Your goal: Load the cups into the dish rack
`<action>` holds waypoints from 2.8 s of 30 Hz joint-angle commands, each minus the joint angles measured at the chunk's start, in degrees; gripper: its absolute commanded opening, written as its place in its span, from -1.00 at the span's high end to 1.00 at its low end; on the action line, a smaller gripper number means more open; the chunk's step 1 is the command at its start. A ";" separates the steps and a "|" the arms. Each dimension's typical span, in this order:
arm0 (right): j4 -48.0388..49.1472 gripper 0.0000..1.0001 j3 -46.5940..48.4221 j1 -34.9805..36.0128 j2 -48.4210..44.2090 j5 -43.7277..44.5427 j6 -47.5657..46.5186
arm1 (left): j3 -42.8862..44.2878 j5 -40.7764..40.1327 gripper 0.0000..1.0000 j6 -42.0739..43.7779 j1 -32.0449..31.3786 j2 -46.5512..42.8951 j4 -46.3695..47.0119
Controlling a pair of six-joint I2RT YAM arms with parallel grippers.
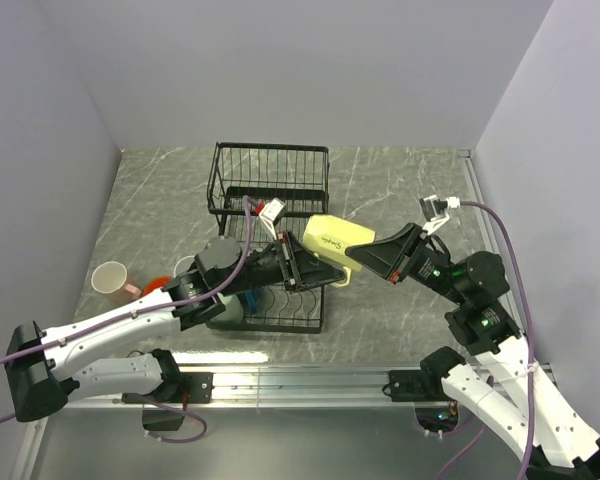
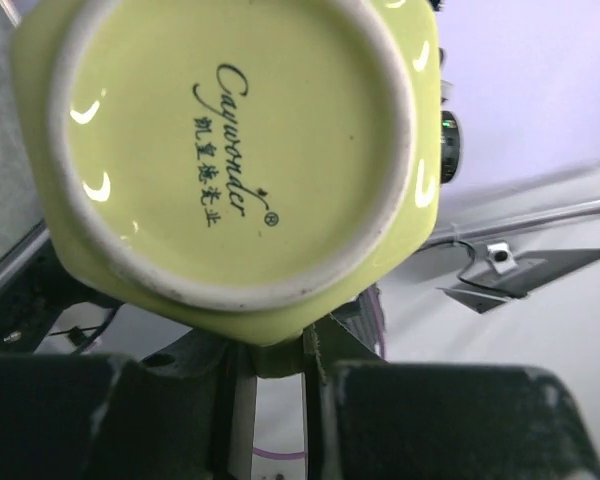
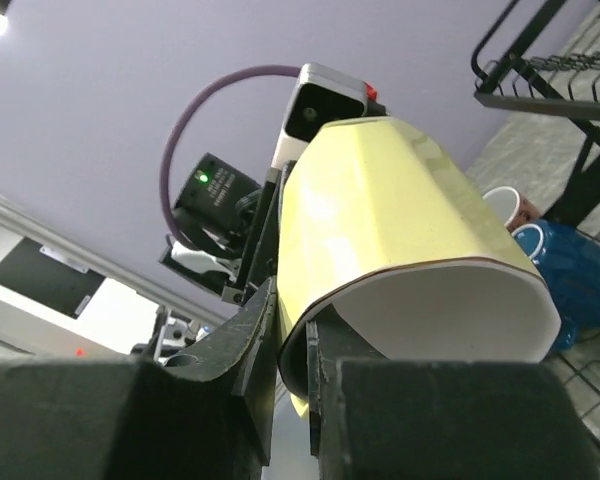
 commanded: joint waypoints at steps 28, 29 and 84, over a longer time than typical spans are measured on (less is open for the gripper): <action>-47.64 -0.44 18.66 0.58 -9.17 13.44 -23.83 | 17.36 -46.83 0.99 13.60 -3.61 17.26 -52.91; -47.99 -0.45 18.84 0.58 -9.44 13.70 -24.00 | 17.97 -48.40 0.99 13.33 -3.70 19.10 -53.52; -51.60 -0.40 16.90 0.58 -6.19 13.88 -30.07 | 24.99 -51.40 -0.58 22.56 9.05 39.42 -50.62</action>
